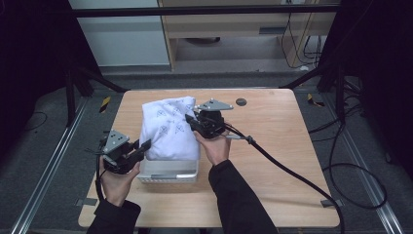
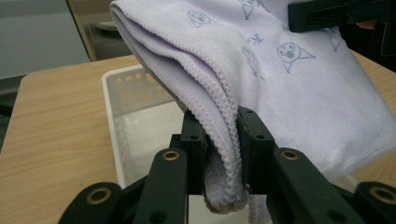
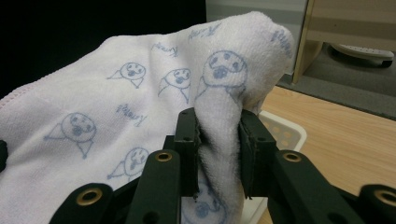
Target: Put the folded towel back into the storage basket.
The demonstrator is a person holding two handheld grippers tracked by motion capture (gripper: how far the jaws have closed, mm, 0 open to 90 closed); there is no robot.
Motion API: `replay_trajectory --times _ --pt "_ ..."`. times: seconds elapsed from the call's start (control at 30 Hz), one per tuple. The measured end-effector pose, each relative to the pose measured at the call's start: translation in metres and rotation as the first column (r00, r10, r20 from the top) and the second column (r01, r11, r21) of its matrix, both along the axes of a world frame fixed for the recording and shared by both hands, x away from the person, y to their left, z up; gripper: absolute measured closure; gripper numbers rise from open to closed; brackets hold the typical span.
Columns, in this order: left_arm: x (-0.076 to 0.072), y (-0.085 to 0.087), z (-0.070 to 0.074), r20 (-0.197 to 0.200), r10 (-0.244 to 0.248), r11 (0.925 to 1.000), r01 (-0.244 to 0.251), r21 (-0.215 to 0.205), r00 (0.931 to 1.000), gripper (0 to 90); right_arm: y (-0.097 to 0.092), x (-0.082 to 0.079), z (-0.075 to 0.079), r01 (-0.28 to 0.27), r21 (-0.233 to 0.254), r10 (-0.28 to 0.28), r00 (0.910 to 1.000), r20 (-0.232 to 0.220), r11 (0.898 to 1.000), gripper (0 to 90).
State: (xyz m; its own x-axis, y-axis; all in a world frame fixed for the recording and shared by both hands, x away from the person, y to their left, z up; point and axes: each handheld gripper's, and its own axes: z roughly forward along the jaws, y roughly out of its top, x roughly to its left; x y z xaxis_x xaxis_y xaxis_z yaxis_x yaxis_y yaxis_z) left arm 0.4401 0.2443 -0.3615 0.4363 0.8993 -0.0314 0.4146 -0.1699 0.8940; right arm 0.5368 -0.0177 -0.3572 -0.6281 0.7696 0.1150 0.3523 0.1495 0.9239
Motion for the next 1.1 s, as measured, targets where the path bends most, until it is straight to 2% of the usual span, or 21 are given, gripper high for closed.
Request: replay_trajectory --times 0.47,1.1 --pt "0.008 0.008 -0.012 -0.036 0.026 0.9996 -0.026 0.009 0.999 73.6 0.011 0.01 -0.02 -0.004 0.01 0.005 0.9997 -0.024 1.0 71.9" --pt "0.014 0.011 -0.028 -0.072 0.054 0.9972 -0.051 0.056 0.9959 73.5 0.022 0.018 -0.044 -0.006 -0.004 0.006 0.9985 -0.054 1.0 71.6"
